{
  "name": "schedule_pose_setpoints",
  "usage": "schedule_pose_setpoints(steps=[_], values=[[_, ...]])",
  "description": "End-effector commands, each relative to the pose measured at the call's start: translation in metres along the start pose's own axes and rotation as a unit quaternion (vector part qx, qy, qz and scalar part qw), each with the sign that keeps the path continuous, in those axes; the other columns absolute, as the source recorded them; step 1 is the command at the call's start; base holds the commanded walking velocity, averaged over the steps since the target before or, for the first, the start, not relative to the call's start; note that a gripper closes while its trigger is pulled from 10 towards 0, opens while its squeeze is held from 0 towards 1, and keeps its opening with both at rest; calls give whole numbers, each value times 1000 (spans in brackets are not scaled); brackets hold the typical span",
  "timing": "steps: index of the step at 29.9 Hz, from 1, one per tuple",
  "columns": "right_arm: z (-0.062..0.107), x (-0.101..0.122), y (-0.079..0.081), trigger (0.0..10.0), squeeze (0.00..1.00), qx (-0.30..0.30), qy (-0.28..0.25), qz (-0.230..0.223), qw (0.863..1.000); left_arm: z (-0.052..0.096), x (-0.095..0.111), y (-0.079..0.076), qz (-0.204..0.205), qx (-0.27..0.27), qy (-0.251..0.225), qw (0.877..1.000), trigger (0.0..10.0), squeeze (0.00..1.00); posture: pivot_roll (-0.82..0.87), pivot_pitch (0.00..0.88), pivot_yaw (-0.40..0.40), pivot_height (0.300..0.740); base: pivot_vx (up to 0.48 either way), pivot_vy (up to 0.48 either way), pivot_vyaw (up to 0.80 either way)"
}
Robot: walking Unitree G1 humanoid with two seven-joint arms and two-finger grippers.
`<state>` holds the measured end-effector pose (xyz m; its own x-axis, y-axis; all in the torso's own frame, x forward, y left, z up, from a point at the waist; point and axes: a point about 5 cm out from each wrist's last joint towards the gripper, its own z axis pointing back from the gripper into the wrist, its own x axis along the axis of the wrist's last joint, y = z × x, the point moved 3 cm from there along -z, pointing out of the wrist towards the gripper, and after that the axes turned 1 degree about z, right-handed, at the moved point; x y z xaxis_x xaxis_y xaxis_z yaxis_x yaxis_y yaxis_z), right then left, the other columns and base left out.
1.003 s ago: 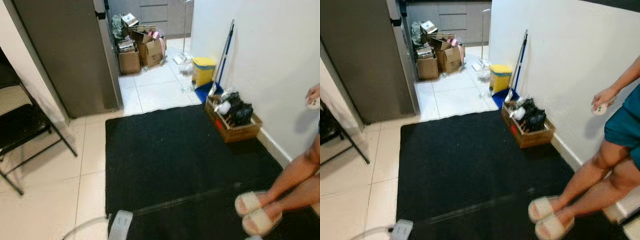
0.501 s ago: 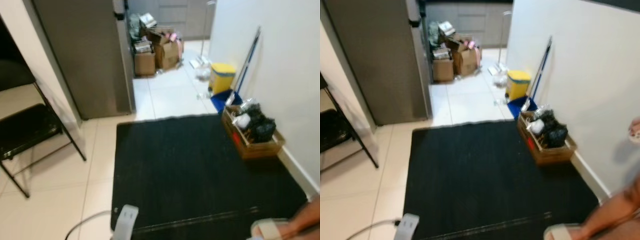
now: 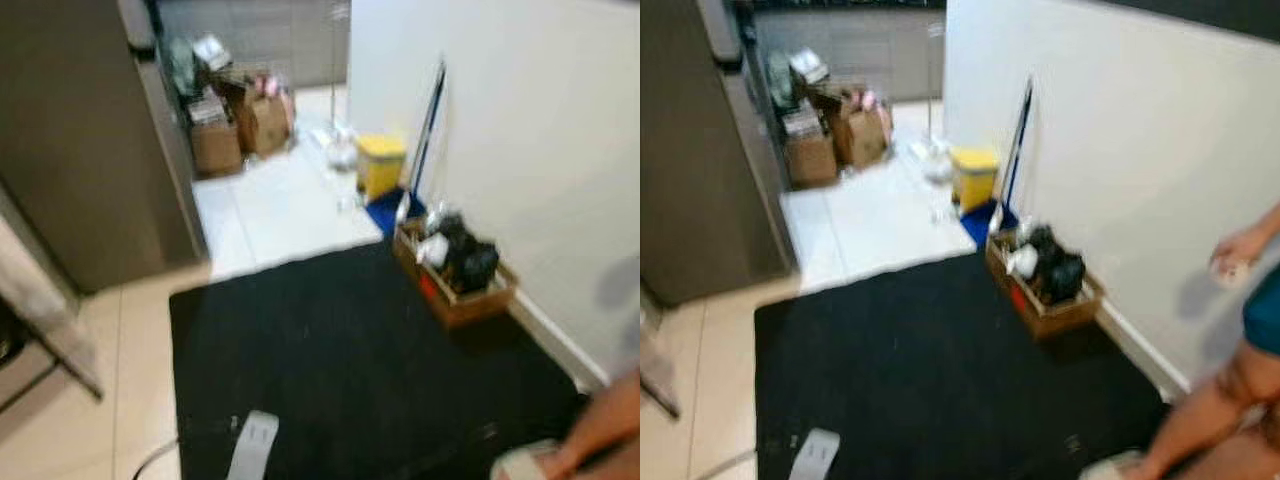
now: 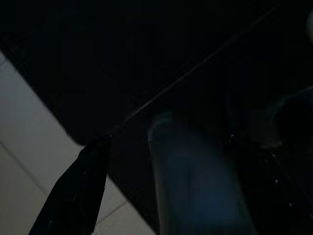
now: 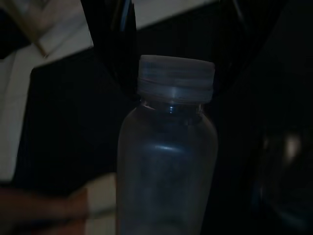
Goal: Restocking fridge
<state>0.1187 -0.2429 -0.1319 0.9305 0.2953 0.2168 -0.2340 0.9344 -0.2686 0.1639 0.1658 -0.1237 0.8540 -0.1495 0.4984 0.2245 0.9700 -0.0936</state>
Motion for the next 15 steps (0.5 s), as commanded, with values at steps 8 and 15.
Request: schedule_pose_setpoints(steps=[8, 15], values=[[0, 3, 8, 10000, 0, 14, -7, -14, 1000, 1, -2, 3, -2, 3, 7, 1000, 10000, 0, 20, 0, -24, 740, 401, 0, 0], [0, 3, 8, 10000, 0, 17, -9, -24, 1000, 1, -3, 2, -3, 3, 8, 1000, 10000, 0, 19, 0, -24, 740, 401, 0, 0]])
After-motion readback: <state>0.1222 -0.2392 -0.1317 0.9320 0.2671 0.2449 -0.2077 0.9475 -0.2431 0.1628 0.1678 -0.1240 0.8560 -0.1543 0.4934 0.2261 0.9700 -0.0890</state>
